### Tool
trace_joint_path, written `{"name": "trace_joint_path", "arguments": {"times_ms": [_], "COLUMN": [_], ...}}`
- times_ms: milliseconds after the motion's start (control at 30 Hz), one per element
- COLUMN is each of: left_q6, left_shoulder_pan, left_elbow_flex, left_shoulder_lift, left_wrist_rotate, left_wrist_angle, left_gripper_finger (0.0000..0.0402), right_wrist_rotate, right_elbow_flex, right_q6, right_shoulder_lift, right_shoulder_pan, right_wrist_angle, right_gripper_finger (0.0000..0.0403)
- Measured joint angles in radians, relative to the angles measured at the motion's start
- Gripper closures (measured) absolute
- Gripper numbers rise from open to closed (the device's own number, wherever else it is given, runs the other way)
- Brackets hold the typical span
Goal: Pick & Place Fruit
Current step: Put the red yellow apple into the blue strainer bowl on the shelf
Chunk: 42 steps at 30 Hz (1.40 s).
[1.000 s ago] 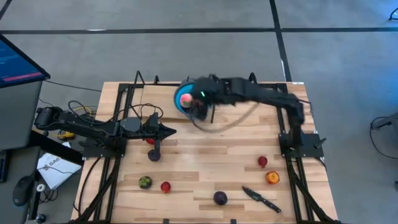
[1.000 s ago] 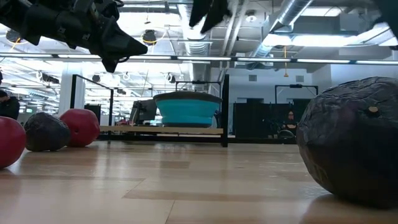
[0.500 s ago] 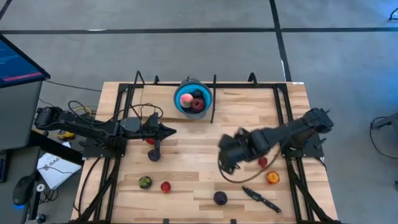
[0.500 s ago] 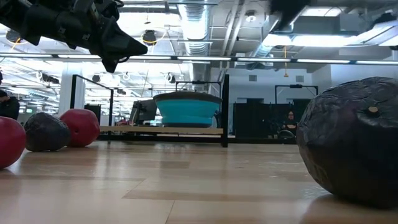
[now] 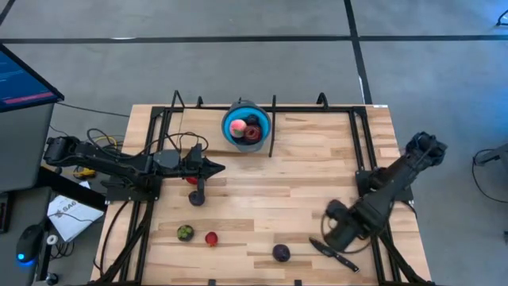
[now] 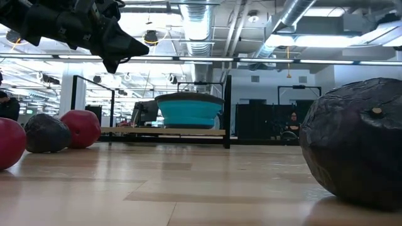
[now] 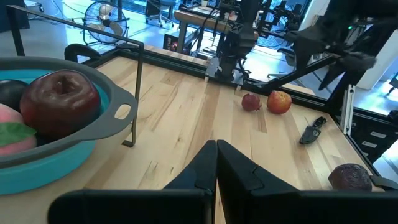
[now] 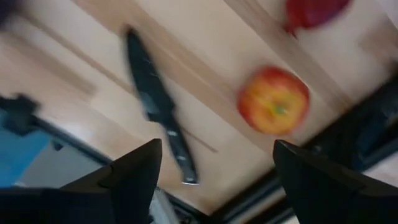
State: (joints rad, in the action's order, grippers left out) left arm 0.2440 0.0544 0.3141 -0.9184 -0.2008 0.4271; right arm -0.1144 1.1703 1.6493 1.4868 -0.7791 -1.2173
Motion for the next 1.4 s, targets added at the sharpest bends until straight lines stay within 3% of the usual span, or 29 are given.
{"name": "trace_joint_path", "arguments": {"times_ms": [133, 267, 467, 1000, 1400], "left_q6": [0.000, 0.000, 0.000, 0.000, 0.000], "left_shoulder_pan": [0.000, 0.000, 0.000, 0.000, 0.000], "left_elbow_flex": [0.000, 0.000, 0.000, 0.000, 0.000], "left_shoulder_lift": [0.000, 0.000, 0.000, 0.000, 0.000], "left_wrist_rotate": [0.000, 0.000, -0.010, -0.011, -0.011], "left_wrist_angle": [0.000, 0.000, 0.001, 0.001, 0.000], "left_gripper_finger": [0.0400, 0.0400, 0.0400, 0.0400, 0.0400], "right_wrist_rotate": [-0.069, -0.163, -0.147, -0.061, 0.011], "right_elbow_flex": [-0.070, -0.128, -0.199, -0.396, -0.407], "right_q6": [0.068, 0.036, -0.061, -0.107, -0.112], "right_shoulder_lift": [-0.022, -0.027, -0.027, -0.027, -0.027], "right_shoulder_pan": [-0.052, -0.057, -0.055, -0.064, -0.041], "right_wrist_angle": [0.001, 0.009, 0.080, 0.303, 0.416], "right_gripper_finger": [0.0088, 0.0045, 0.0007, 0.0037, 0.0163]}}
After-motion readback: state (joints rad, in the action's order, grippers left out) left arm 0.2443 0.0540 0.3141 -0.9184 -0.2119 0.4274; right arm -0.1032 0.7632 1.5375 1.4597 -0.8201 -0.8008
